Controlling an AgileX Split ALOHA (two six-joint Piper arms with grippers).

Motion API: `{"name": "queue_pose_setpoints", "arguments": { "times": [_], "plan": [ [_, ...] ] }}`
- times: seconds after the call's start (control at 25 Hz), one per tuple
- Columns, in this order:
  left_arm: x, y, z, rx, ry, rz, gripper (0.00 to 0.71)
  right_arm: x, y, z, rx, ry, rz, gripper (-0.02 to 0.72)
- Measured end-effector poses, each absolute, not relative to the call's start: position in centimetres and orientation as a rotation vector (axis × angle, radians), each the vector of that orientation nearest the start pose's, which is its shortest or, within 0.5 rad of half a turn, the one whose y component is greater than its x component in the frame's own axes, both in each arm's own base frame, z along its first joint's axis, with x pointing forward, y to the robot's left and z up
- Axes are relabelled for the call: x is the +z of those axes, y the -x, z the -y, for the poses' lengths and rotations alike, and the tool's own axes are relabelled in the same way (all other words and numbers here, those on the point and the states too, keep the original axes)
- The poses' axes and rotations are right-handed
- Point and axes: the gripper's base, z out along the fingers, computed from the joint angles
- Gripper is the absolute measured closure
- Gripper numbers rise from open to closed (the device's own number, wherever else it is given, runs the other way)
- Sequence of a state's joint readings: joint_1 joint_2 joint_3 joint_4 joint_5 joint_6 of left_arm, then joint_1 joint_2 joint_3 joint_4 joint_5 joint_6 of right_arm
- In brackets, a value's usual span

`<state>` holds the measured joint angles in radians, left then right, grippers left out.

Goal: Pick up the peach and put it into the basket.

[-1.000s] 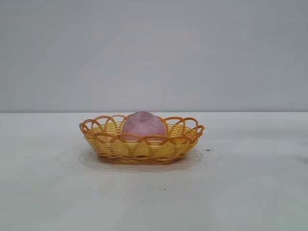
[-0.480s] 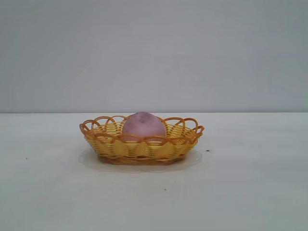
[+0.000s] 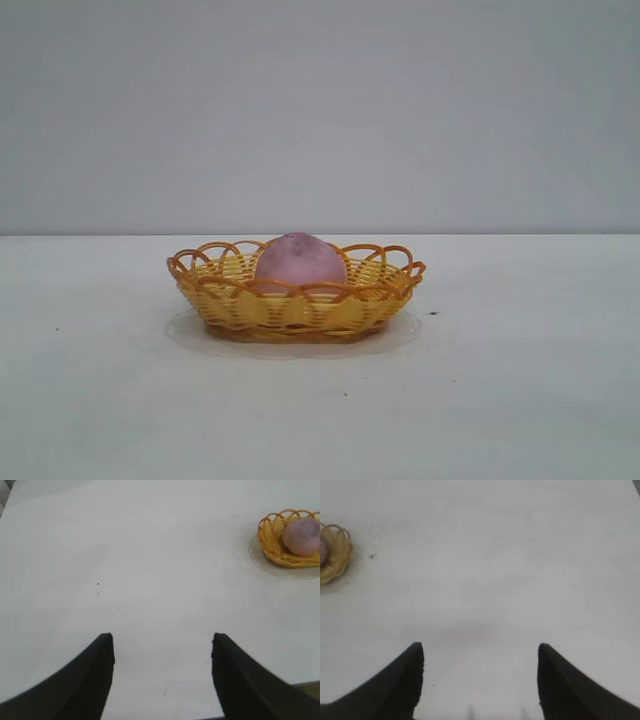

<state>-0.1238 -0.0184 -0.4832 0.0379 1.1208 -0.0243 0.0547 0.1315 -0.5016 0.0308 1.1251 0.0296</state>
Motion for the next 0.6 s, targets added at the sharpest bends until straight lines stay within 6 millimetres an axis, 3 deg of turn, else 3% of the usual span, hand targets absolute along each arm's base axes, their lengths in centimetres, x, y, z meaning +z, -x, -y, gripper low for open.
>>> {"name": "queue_pose_setpoints", "arguments": {
  "times": [0.24, 0.6],
  "plan": [
    [26.8, 0.8, -0.4, -0.012, -0.047, -2.102, 0.333, 27.2, 0.9, -0.2, 0.086, 0.032, -2.103, 0.28],
    [26.8, 0.8, -0.4, -0.011, -0.046, -2.1, 0.333, 26.9, 1.0, -0.2, 0.081, 0.041, -2.111, 0.28]
  ]
}}
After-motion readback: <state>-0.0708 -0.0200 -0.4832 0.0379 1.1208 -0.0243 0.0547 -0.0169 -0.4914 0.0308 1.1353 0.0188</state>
